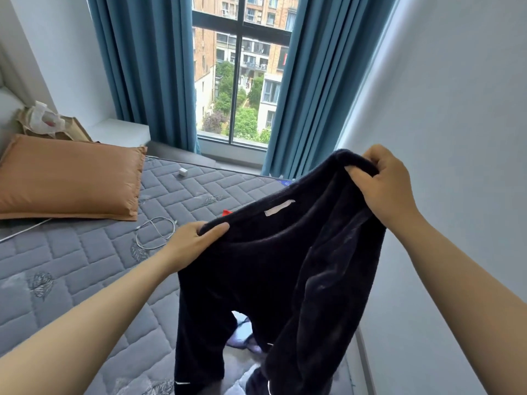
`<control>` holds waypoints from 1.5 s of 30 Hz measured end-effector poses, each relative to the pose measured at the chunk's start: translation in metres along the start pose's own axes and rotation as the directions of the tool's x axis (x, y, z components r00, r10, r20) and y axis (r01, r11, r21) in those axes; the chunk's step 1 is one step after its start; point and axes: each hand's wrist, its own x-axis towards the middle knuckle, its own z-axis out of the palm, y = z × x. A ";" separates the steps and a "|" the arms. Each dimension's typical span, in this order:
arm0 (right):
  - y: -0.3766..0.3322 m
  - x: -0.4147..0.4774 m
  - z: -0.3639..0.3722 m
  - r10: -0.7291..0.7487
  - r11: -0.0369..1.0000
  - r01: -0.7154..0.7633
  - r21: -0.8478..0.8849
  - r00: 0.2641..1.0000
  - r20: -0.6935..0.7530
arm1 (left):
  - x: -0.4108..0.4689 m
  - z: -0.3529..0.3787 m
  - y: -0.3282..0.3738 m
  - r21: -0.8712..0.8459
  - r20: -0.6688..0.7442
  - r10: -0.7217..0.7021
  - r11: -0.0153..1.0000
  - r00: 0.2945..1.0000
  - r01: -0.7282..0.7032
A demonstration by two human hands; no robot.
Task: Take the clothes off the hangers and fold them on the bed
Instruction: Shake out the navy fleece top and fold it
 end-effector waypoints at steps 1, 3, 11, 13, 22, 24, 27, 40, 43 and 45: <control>0.009 -0.002 -0.005 0.021 0.999 -0.022 -0.050 1.000 -0.010 | 0.000 -0.006 0.005 0.021 0.039 0.022 1.000 0.999 -0.023; 0.024 -0.008 -0.017 0.062 0.990 -0.063 -0.127 0.998 -0.010 | 0.002 -0.016 0.013 0.056 0.157 0.053 0.996 0.986 -0.063; 0.058 -0.036 -0.063 0.267 0.963 -0.251 -0.094 0.864 0.427 | 0.003 -0.025 0.029 0.160 -0.004 0.139 0.978 0.990 -0.136; 0.062 -0.044 -0.068 0.286 0.950 -0.308 -0.043 0.810 0.512 | 0.001 -0.026 0.031 0.198 -0.035 0.127 0.973 0.991 -0.118; 0.097 -0.106 -0.047 0.086 0.893 -0.043 -0.447 0.993 0.077 | -0.045 0.011 0.035 0.515 -0.395 0.106 0.848 0.913 0.124; 0.098 -0.121 -0.045 0.118 0.863 -0.076 -0.500 0.992 0.053 | -0.056 0.021 0.032 0.487 -0.449 0.026 0.845 0.893 0.220; 0.093 -0.140 -0.053 0.348 0.787 -0.233 -0.571 0.932 0.099 | -0.076 0.035 0.028 0.384 -0.442 -0.130 0.867 0.888 0.318; -0.009 -0.269 -0.065 0.550 0.821 -0.320 0.473 0.666 -0.504 | -0.207 0.076 0.072 -0.070 -0.770 0.190 0.924 0.609 -0.376; -0.022 -0.300 -0.071 0.367 0.917 -0.221 0.334 0.796 -0.481 | -0.243 0.069 0.058 0.188 -0.683 0.468 0.854 0.561 -0.484; -0.025 -0.317 -0.078 0.242 0.963 -0.167 0.213 0.886 -0.397 | -0.262 0.062 0.046 0.328 -0.620 0.586 0.797 0.521 -0.506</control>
